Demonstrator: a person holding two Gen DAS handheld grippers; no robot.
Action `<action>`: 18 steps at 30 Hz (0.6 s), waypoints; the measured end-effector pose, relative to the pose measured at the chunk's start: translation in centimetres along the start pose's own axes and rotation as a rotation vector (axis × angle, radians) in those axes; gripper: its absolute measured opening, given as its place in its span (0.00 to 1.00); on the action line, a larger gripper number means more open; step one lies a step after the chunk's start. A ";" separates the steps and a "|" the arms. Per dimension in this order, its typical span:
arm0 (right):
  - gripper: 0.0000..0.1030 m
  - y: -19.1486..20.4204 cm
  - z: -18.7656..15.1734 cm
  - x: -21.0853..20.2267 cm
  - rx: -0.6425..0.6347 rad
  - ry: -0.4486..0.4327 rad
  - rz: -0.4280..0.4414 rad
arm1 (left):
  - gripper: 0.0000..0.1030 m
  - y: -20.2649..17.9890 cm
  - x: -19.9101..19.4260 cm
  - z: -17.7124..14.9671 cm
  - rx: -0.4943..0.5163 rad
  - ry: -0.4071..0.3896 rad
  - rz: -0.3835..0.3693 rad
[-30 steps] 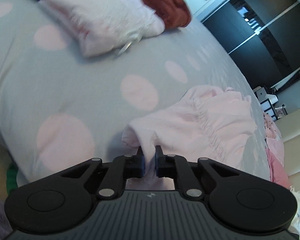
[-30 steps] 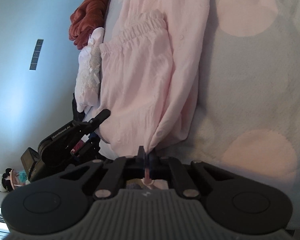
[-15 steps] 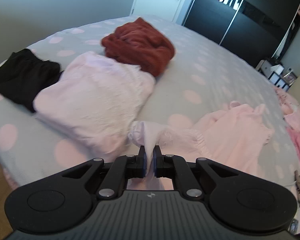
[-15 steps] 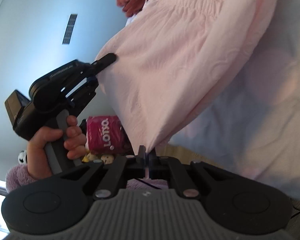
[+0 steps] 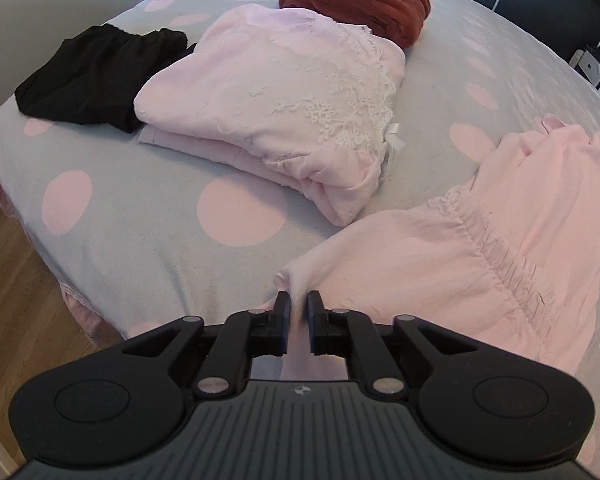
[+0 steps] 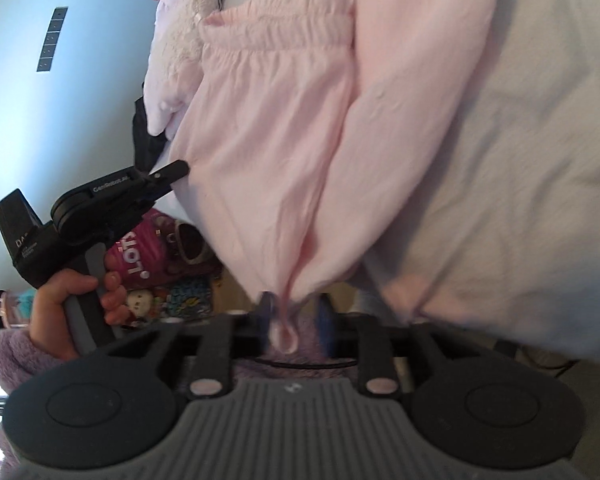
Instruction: Fold clothes
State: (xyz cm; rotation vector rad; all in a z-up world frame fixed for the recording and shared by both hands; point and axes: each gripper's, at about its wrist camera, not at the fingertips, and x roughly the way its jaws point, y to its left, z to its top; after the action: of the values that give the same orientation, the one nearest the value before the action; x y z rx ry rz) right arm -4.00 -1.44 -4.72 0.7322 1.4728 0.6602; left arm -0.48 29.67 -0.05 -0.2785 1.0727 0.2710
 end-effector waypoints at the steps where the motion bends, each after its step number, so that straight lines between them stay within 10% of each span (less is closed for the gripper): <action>1: 0.40 -0.2 0.0 -0.9 -0.019 -0.014 -0.018 | 0.22 -0.1 -0.5 0.1 0.005 -0.012 0.001; 6: 0.40 -0.6 0.9 -5.7 -0.132 -0.128 -0.095 | 0.39 -2.1 -3.6 0.7 0.070 -0.071 -0.043; 18: 0.39 -3.7 11.4 -16.3 -0.308 -0.368 -0.414 | 0.44 -11.5 -2.1 4.9 0.209 0.011 -0.267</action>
State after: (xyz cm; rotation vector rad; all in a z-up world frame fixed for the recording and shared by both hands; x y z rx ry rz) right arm 7.13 -16.81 2.31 0.2749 1.1032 0.3934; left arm 6.67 20.52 5.05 -0.2319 1.0521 -0.0818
